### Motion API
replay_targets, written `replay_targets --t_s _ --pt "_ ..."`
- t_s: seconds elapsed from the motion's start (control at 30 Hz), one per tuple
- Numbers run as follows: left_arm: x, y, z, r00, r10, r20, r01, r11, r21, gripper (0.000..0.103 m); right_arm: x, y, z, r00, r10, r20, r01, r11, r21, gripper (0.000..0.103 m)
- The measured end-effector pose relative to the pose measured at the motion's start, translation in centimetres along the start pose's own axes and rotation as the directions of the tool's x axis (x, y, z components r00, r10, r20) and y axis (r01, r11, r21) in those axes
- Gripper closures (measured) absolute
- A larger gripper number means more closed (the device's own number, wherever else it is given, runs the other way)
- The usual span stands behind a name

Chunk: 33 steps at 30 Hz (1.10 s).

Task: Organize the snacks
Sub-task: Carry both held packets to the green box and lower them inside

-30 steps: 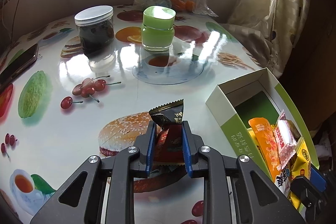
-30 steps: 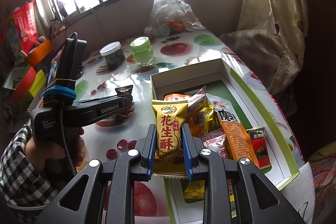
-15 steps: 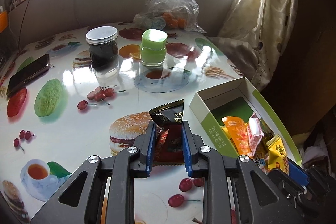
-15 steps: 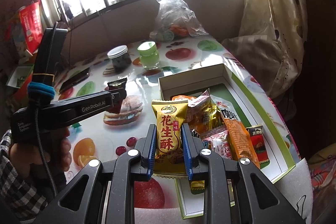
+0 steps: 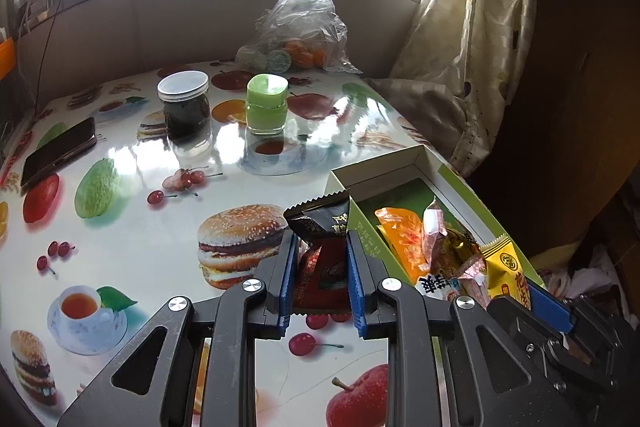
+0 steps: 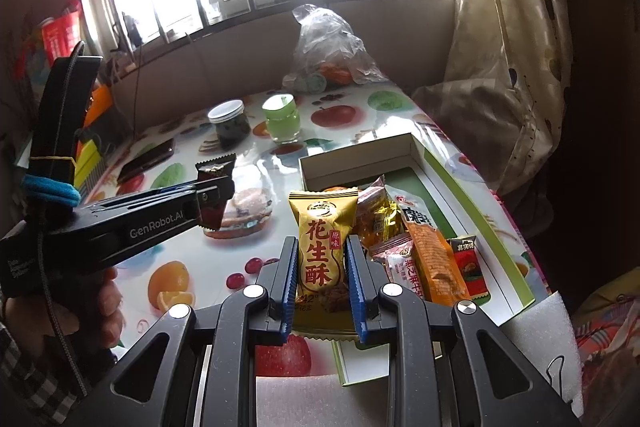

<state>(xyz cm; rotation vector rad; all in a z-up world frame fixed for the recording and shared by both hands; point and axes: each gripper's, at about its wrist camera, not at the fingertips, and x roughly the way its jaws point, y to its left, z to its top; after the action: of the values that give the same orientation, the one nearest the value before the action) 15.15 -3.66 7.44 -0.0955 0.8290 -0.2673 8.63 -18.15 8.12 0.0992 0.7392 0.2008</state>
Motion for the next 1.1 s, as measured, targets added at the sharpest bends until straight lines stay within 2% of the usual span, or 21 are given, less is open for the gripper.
replay_targets --t_s 0.27,0.57,0.77,1.1 --pt "-1.0 -1.4 -0.6 1.000 -0.020 0.002 0.020 1.000 0.021 0.079 -1.5 -0.4 -0.4 1.000 -0.017 0.019 0.017 1.000 0.009 0.081" --pt "-0.8 -4.3 -1.2 0.999 -0.050 -0.016 0.051 0.997 0.061 0.079 -2.8 -2.7 -0.9 0.998 -0.054 0.028 0.053 0.998 0.042 0.081" --pt "0.4 -6.0 -1.1 0.995 -0.089 -0.045 0.092 0.994 0.064 0.079 -2.9 -5.0 -1.0 0.996 -0.090 0.024 0.088 0.993 0.076 0.081" --pt "3.0 -7.8 -1.3 0.991 -0.096 -0.095 0.103 0.992 0.079 0.079 -1.5 -8.5 -1.1 0.989 -0.149 -0.013 0.149 0.983 0.108 0.081"
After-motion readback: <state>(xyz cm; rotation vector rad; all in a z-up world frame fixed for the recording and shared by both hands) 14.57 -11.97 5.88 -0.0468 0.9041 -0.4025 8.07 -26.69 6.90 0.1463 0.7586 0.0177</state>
